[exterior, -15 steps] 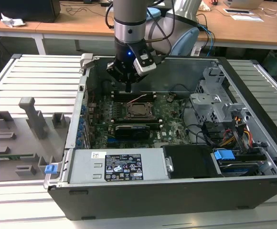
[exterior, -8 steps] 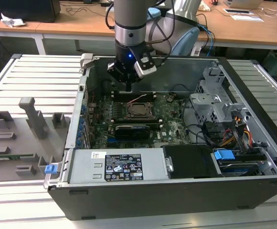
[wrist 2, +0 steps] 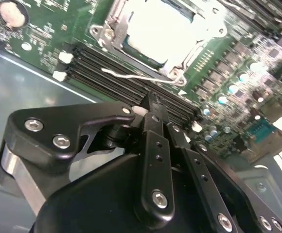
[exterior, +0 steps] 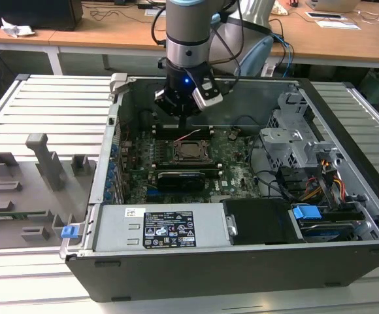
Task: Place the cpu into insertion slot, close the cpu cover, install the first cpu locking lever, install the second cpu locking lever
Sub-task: 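Install the first cpu locking lever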
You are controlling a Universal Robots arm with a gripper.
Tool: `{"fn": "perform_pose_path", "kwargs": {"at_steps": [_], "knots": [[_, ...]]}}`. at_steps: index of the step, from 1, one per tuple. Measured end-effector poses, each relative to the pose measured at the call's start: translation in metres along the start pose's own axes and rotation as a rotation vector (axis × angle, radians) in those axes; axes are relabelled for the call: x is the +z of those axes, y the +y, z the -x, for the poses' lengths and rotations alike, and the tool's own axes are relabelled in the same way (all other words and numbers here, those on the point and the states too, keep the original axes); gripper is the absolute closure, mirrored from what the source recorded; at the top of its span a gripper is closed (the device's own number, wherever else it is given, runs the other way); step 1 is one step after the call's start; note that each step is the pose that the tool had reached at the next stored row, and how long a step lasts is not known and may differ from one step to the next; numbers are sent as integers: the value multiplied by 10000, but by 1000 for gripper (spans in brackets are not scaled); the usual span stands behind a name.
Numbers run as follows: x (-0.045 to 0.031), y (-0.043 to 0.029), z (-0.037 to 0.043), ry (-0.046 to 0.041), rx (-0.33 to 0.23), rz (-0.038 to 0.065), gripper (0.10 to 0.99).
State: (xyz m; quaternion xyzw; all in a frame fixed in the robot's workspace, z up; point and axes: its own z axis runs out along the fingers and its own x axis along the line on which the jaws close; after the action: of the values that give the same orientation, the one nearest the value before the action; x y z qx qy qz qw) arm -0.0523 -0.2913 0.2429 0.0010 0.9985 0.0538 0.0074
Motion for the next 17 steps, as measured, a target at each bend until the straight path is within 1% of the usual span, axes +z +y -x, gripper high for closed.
{"fn": "perform_pose_path", "kwargs": {"at_steps": [2, 4, 8, 10, 14, 17], "knots": [[29, -3, 72, 0, -1, 0, 980], [70, -7, 106, 6, -56, -1, 980], [110, -10, 112, 8, -185, -39, 980], [120, -5, 142, 11, -241, -38, 980], [132, -4, 169, 12, -240, -46, 980], [139, -5, 172, 11, -238, -45, 980]]}}
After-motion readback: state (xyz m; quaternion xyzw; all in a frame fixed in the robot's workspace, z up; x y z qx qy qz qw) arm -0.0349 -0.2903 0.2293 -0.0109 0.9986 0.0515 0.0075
